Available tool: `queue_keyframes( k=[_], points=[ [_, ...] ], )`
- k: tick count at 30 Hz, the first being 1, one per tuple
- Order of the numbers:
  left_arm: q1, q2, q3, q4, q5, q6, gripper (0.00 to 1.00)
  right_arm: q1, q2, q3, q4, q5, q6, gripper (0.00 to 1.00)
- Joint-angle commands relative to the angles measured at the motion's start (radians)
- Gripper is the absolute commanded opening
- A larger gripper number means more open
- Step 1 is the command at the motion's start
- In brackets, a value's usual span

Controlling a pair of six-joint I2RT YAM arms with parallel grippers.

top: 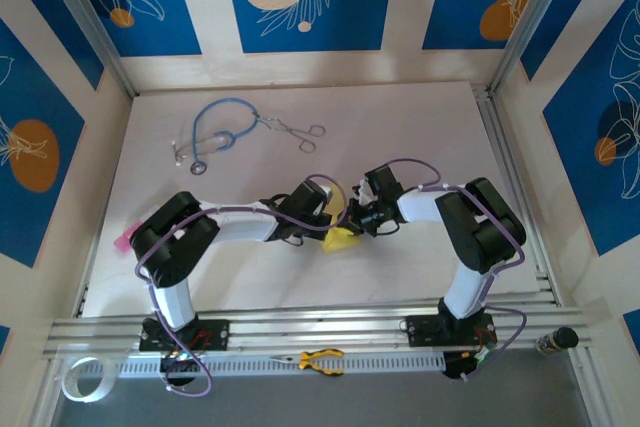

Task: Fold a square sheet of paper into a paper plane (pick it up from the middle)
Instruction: Fold the triangle a second time at the center of the table.

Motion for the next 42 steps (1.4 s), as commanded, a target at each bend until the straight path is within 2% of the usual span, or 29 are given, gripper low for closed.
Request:
queue_keyframes(
  k=[1, 9, 20, 31, 38, 42],
  points=[
    [0.014, 0.026, -0.014, -0.060, 0.001, 0.010, 0.01, -0.019, -0.027, -0.019, -0.021, 0.000, 0.005, 0.00],
    [0.017, 0.029, -0.009, -0.068, 0.002, 0.013, 0.01, -0.036, -0.031, 0.072, -0.038, -0.047, -0.015, 0.00],
    [0.018, 0.029, -0.009, -0.074, 0.001, 0.015, 0.01, -0.072, 0.062, 0.044, -0.028, 0.053, 0.007, 0.00],
    [0.021, 0.034, 0.001, -0.080, 0.008, 0.021, 0.01, -0.103, 0.013, 0.109, -0.017, -0.063, -0.016, 0.00],
    [0.023, 0.035, 0.003, -0.083, 0.011, 0.024, 0.01, -0.103, 0.091, 0.066, -0.028, 0.035, -0.025, 0.00],
    [0.023, 0.031, 0.000, -0.085, 0.008, 0.025, 0.01, -0.115, 0.070, 0.031, -0.014, 0.089, -0.032, 0.00]
  ],
)
